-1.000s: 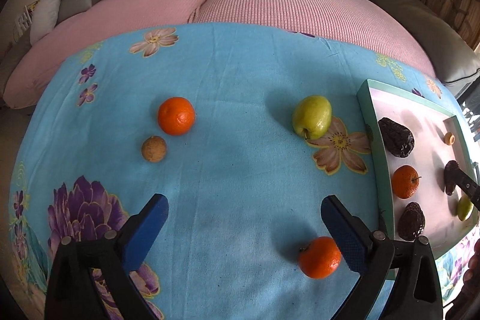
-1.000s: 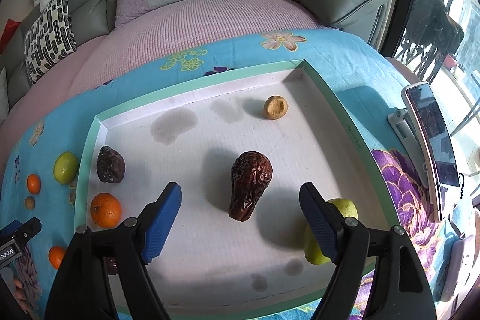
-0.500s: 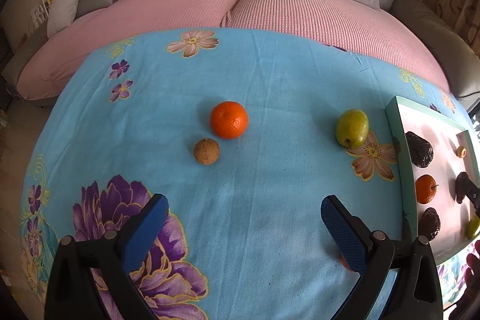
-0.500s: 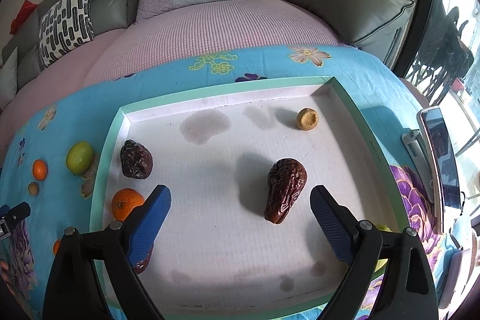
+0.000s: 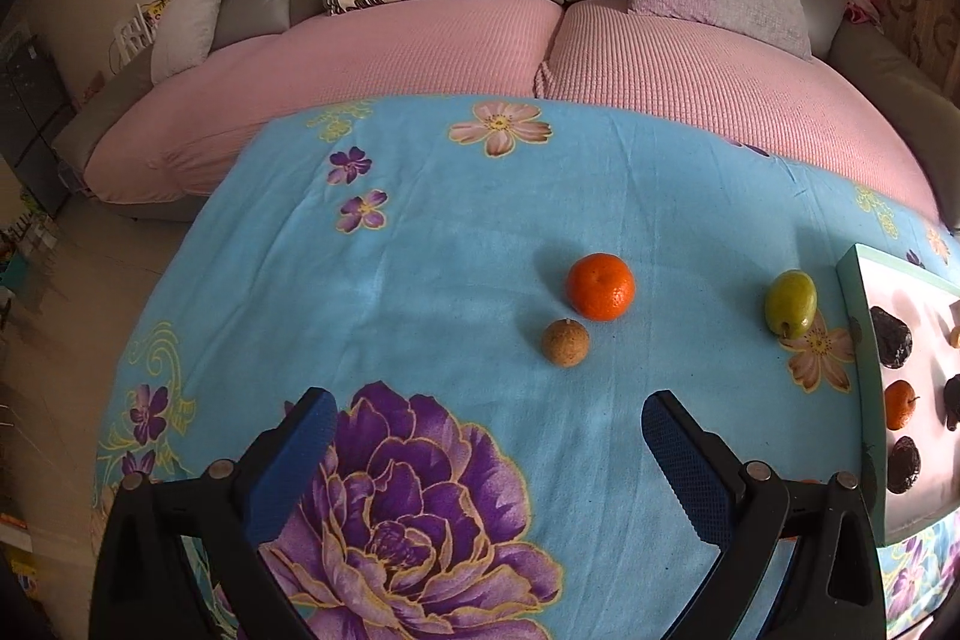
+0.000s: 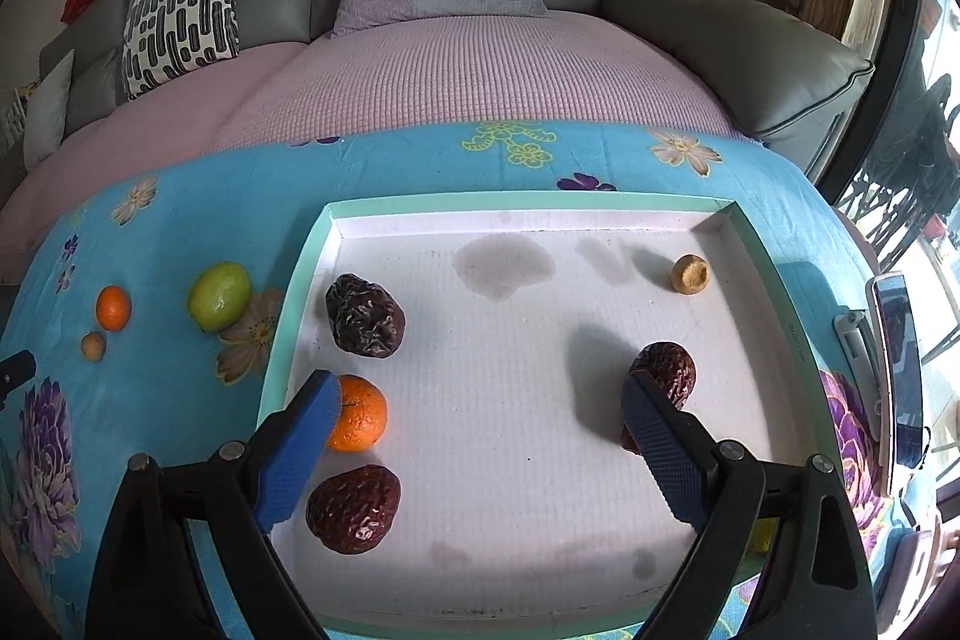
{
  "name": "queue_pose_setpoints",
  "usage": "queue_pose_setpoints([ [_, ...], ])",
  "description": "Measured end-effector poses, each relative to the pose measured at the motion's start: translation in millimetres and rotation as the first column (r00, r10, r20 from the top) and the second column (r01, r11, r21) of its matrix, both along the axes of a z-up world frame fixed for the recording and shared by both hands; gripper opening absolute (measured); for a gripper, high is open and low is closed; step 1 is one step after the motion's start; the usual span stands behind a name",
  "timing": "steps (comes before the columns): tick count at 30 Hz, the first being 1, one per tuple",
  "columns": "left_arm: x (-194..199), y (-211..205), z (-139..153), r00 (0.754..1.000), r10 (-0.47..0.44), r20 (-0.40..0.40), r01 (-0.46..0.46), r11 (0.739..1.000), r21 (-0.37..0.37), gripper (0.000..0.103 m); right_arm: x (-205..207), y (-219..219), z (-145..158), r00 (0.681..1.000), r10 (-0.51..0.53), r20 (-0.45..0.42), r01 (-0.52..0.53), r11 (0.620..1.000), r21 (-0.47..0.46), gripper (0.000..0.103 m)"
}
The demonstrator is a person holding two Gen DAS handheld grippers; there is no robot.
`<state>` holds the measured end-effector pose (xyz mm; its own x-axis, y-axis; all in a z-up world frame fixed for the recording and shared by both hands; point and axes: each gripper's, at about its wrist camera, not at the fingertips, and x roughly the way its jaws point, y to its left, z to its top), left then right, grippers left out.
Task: Organize fruits
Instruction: 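Move both tools back from the tray toward the remaining fruits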
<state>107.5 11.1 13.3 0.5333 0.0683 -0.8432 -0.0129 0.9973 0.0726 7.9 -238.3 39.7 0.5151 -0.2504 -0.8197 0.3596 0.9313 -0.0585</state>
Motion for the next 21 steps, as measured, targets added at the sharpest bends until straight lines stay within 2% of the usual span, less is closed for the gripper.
queue_pose_setpoints([
  [4, -0.3, 18.8, 3.2, 0.999, 0.044, 0.015, -0.044, 0.999, 0.012, 0.103, 2.9, 14.3, 3.8, 0.999, 0.040, 0.012, -0.040, 0.999, 0.000, 0.094],
  [12, -4.9, 45.5, 9.8, 0.994, 0.102, 0.035, -0.100, 0.994, -0.032, 0.103, 7.5, 44.9, 13.8, 0.992, 0.117, 0.044, -0.118, 0.993, 0.009, 0.094],
  [21, -5.8, 47.8, 9.0, 0.996, 0.088, 0.023, -0.086, 0.994, -0.074, 0.103, 14.0, 86.5, 12.7, 0.976, 0.214, 0.027, -0.215, 0.975, 0.048, 0.094],
])
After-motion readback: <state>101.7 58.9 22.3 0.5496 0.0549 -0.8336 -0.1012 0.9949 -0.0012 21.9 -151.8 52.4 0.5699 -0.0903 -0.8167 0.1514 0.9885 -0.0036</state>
